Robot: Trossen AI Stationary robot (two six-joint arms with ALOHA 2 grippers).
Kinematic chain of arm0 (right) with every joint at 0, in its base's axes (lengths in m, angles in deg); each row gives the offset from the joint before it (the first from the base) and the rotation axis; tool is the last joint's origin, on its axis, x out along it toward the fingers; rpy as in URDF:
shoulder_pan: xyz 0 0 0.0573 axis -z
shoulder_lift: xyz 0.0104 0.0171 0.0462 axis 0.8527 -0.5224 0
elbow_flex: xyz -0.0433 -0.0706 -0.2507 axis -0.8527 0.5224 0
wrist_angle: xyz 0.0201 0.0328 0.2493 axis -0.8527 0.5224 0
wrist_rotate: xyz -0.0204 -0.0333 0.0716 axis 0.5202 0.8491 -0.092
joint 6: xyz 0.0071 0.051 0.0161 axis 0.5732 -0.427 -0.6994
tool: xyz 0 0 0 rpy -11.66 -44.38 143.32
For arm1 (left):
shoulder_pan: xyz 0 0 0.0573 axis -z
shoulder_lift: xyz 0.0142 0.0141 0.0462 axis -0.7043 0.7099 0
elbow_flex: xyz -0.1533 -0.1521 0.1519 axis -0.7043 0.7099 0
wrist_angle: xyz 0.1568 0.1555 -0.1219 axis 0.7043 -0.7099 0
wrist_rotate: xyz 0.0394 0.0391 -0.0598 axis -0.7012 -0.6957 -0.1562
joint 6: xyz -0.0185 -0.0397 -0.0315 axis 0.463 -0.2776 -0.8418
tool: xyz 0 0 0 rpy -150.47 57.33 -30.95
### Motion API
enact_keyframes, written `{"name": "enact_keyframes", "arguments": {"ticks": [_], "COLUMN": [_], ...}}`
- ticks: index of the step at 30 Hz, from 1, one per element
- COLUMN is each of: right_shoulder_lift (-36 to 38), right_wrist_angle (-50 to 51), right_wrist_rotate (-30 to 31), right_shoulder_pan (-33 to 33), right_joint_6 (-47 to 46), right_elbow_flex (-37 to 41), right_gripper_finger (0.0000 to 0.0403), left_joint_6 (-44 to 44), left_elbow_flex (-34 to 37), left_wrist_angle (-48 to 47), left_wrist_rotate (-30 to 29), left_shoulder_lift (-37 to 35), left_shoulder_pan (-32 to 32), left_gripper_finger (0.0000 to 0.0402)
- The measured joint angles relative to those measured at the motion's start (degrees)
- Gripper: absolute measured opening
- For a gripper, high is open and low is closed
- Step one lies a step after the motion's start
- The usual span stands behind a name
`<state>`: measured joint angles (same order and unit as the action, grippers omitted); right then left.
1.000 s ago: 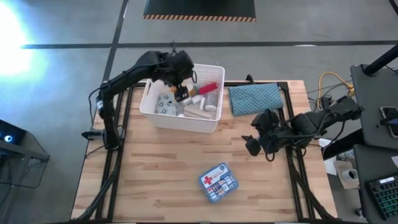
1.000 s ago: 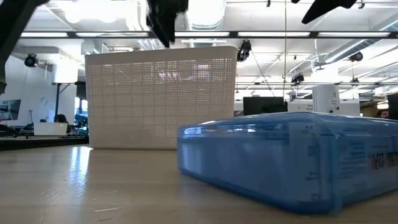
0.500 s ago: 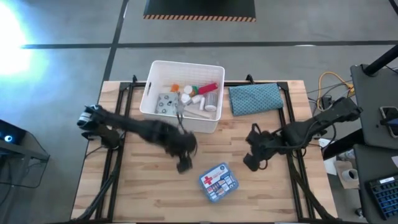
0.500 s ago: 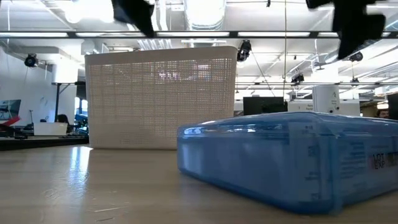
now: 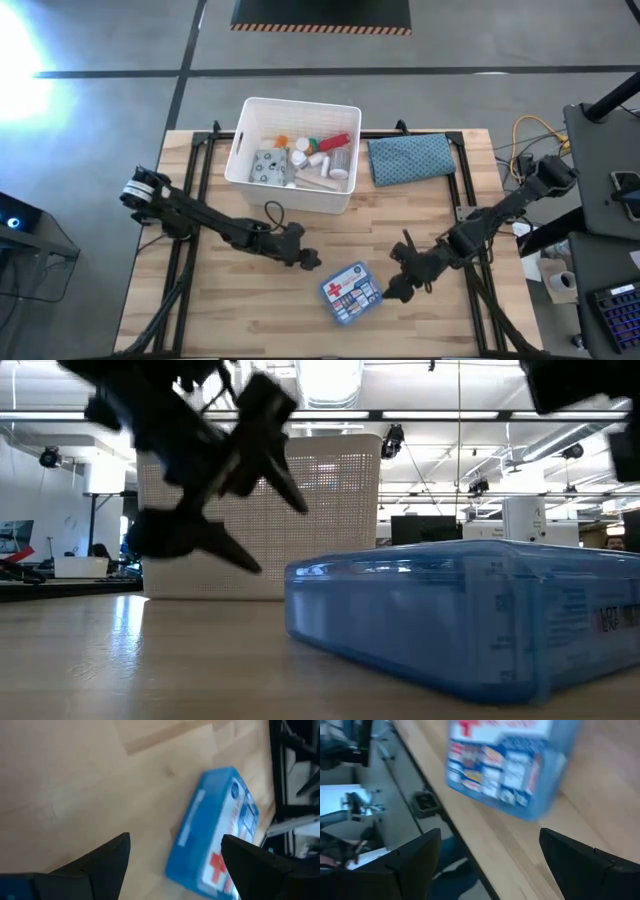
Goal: Pick & place medical supplies in basket/bin
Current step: Put the blue first aid kit into the white bin
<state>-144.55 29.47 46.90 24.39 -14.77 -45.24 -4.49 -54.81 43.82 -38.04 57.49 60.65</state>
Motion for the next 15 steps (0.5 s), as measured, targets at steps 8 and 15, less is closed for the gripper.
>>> {"name": "enact_keyframes", "arguments": {"ticks": [8,15], "right_shoulder_lift": [-10.14,-19.15], "right_wrist_angle": [-8.26,-22.94], "right_wrist_rotate": [-0.54,-1.04], "right_shoulder_pan": [-4.23,-3.14], "right_joint_6": [-8.85,-11.62], "right_elbow_flex": [0.30,0.48], "right_gripper_finger": [0.0328,0.0328], "left_joint_6": [2.14,5.18], "left_elbow_flex": [1.05,-5.05], "left_wrist_angle": [7.45,7.08], "left_wrist_rotate": [0.02,1.64], "left_shoulder_lift": [3.49,11.25], "left_shoulder_pan": [-0.20,-0.63], "left_gripper_finger": [0.0290,0.0290]}}
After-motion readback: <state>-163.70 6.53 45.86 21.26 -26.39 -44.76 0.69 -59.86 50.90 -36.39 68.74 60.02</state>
